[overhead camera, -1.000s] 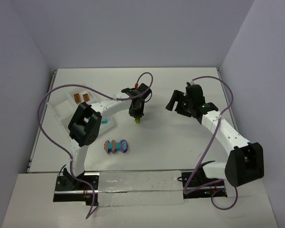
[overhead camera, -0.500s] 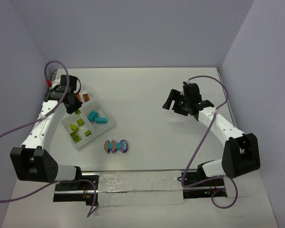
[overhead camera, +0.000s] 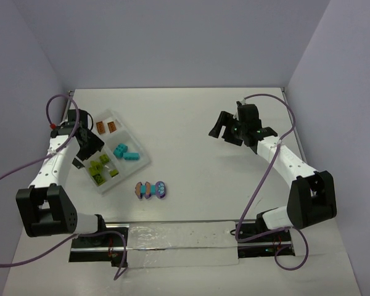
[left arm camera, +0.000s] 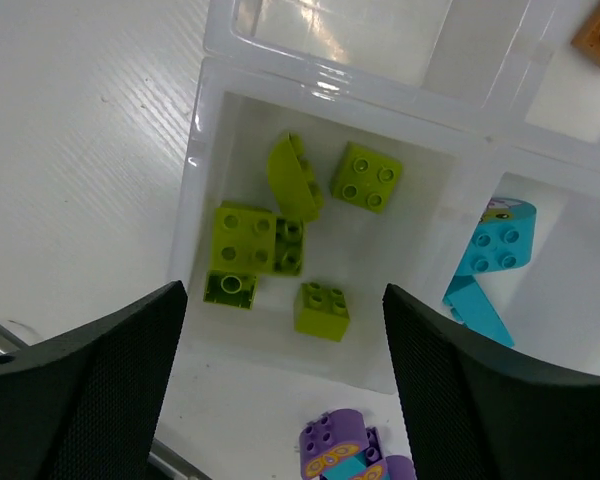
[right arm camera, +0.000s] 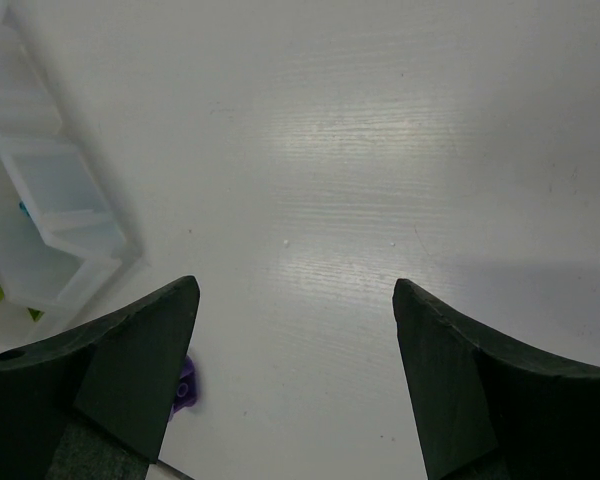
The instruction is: Sort the legos into containers by color
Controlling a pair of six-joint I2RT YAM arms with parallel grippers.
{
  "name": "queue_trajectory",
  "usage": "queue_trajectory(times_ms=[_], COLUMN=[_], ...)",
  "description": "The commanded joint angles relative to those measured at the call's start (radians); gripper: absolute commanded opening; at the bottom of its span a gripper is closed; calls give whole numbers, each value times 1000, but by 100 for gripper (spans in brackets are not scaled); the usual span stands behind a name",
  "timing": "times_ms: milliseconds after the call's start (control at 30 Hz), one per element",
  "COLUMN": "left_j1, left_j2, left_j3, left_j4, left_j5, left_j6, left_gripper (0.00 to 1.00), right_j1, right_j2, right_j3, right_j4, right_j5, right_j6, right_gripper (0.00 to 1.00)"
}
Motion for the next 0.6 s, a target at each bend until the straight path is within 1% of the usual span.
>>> queue_trajectory(times_ms=[0, 33, 67, 100, 133, 167, 267, 333, 367, 467, 500, 567], left_j1=[-25, -55, -112, -199, -260, -312, -505, -610, -636, -733, -765, -809], left_j2=[-51, -56, -58, -56, -52, -40, -27, -30, -32, -26, -18, 4], left_j3=[-3, 2, 9, 20, 27, 31, 7, -18, -36, -73, -79, -77], left_j4=[62, 65, 61, 56, 54, 58, 90, 116, 123, 134, 125, 105], left_j5=[81, 79, 42, 26, 23, 38, 170, 192, 198, 214, 203, 178], left_j6=[59, 78, 95, 114, 131, 148, 176, 153, 146, 131, 125, 121], left_gripper=[90, 89, 89, 85, 84, 83, 79, 76, 72, 68, 68, 73], right_j1=[-7, -7, -6, -6, -7, -6, -7, -6, -6, -7, -7, -7], right_j2=[-10, -11, -13, -12, -11, -12, -14, -24, -30, -35, -34, -33], right_j3=[21, 18, 15, 11, 10, 9, 4, -3, -7, -18, -19, -22], right_j4=[41, 42, 45, 45, 43, 42, 30, 26, 24, 17, 16, 12], right_j5=[1, 0, -2, -2, -2, -2, 0, 9, 11, 16, 14, 11], right_j6=[-3, -2, -3, -3, -6, -9, -16, -20, -20, -25, -25, -26], right_gripper=[86, 86, 86, 86, 87, 87, 87, 87, 87, 87, 87, 87])
